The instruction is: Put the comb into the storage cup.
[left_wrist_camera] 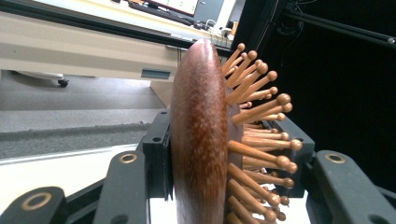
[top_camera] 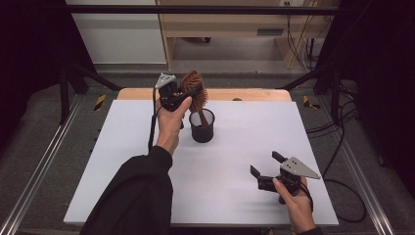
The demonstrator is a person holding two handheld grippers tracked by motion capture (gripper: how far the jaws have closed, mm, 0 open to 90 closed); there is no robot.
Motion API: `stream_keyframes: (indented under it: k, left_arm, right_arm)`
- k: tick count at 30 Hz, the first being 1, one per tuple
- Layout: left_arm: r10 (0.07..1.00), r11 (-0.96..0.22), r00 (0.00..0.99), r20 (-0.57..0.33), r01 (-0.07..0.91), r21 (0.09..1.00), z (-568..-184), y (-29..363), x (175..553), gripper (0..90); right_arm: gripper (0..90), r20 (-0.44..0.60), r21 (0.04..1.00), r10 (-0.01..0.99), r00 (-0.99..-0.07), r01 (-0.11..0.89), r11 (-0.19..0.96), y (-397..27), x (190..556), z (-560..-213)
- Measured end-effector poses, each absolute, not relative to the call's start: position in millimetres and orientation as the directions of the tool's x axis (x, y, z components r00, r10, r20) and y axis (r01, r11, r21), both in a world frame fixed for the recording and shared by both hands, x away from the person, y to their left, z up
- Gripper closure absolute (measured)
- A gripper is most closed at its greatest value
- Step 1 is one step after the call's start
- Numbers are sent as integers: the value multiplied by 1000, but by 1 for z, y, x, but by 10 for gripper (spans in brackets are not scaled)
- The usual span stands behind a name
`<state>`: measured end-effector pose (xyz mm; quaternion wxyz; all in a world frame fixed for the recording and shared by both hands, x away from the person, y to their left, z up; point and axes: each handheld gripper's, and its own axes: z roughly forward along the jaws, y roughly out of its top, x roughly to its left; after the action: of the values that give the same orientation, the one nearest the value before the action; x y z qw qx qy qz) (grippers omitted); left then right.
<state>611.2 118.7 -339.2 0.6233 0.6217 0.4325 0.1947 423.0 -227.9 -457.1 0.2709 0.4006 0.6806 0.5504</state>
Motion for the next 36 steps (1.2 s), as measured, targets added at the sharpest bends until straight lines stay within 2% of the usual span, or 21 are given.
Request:
stream_keyframes:
  k: [36]
  left_arm:
    - [777, 139, 552, -304, 321, 937, -352, 113, 611, 494]
  right_arm:
    - [36, 75, 964, 838, -541, 253, 77, -227, 423, -458]
